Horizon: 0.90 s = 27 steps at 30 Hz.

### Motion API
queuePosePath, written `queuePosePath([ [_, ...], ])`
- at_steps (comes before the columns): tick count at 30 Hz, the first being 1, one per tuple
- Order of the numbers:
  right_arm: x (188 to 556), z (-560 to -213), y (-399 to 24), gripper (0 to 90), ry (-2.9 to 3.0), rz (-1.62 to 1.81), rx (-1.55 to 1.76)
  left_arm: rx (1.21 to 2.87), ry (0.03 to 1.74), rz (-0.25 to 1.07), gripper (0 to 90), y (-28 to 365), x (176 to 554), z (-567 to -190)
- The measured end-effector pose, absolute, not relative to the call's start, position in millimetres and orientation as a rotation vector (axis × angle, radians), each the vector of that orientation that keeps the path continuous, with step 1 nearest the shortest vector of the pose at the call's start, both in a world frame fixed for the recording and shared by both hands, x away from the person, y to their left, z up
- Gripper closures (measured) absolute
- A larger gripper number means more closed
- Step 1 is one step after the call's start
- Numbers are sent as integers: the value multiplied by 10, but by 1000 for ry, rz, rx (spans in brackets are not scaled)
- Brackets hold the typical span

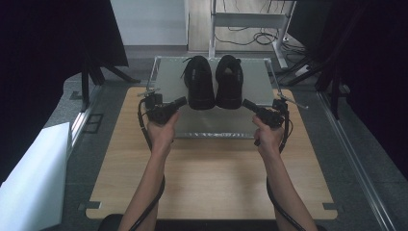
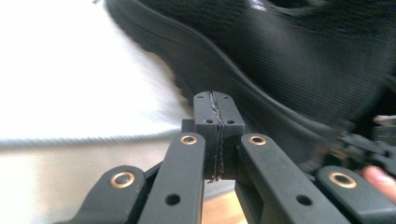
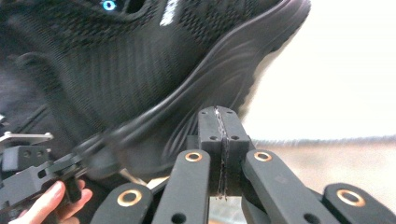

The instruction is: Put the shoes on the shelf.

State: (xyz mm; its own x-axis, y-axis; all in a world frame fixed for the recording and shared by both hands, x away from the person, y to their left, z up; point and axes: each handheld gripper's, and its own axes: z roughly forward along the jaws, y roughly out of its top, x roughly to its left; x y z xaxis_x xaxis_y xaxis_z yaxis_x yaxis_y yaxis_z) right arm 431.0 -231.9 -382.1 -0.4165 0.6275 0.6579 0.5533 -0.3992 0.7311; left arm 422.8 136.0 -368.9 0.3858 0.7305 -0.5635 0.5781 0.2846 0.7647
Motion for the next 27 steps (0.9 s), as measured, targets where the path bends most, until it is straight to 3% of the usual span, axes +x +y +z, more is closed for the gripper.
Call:
queuePosePath([
  [12, 4485, -3759, -2249, 900, 1713, 1859, 1712, 1501, 1347, 248, 900, 1224, 4464, -3585],
  [27, 4544, -3784, -2313, 894, 1683, 1880, 1720, 1508, 1324, 232, 898, 1216, 4501, -3597],
])
